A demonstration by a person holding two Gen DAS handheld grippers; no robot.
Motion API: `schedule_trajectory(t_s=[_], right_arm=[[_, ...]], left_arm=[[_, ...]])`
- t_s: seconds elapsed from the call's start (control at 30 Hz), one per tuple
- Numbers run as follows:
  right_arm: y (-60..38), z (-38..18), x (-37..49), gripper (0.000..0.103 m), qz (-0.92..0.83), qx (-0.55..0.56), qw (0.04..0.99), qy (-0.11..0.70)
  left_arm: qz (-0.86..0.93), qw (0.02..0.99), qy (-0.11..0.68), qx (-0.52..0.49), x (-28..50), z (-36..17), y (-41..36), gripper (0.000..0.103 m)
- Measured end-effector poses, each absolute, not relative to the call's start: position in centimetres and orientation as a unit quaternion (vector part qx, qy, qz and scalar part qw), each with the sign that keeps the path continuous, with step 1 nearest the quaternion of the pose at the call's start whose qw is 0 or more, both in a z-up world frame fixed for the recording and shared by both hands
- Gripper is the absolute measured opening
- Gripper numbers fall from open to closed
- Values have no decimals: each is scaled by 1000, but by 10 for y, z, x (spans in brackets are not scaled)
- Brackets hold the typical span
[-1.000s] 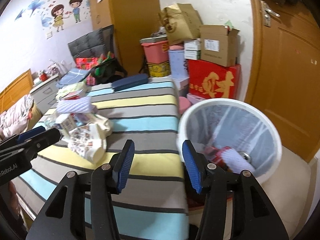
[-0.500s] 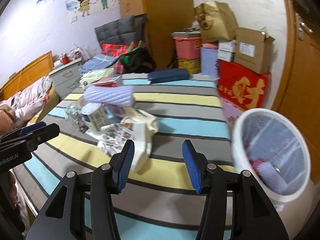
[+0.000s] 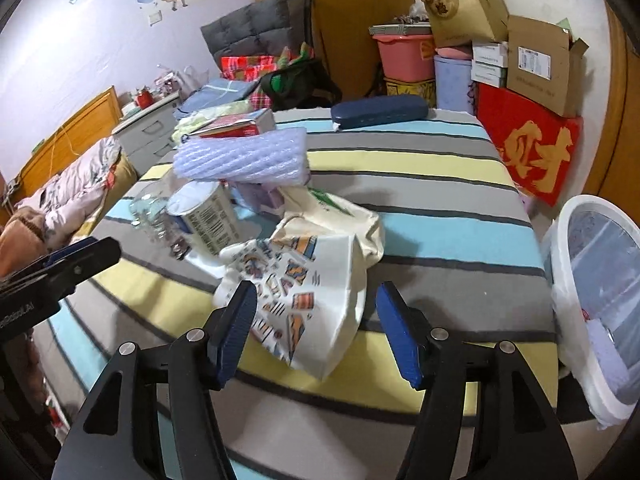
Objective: Collect trash
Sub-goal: 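Reach the left tool to the clear plastic bottle while the right tool approaches the paper bag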
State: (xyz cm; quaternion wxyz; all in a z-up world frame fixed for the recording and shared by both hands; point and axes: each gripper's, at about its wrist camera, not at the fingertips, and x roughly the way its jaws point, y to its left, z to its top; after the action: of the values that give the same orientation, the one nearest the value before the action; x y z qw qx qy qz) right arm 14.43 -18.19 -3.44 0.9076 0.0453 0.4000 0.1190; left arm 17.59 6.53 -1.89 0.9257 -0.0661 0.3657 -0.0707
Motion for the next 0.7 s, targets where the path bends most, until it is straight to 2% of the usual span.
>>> schedule_trajectory(t_s=[0.7], right_arm=[[-179, -43, 159, 64, 144, 83, 887, 431]], left_arm=[[-93, 920, 372, -79, 241, -28, 77, 73]])
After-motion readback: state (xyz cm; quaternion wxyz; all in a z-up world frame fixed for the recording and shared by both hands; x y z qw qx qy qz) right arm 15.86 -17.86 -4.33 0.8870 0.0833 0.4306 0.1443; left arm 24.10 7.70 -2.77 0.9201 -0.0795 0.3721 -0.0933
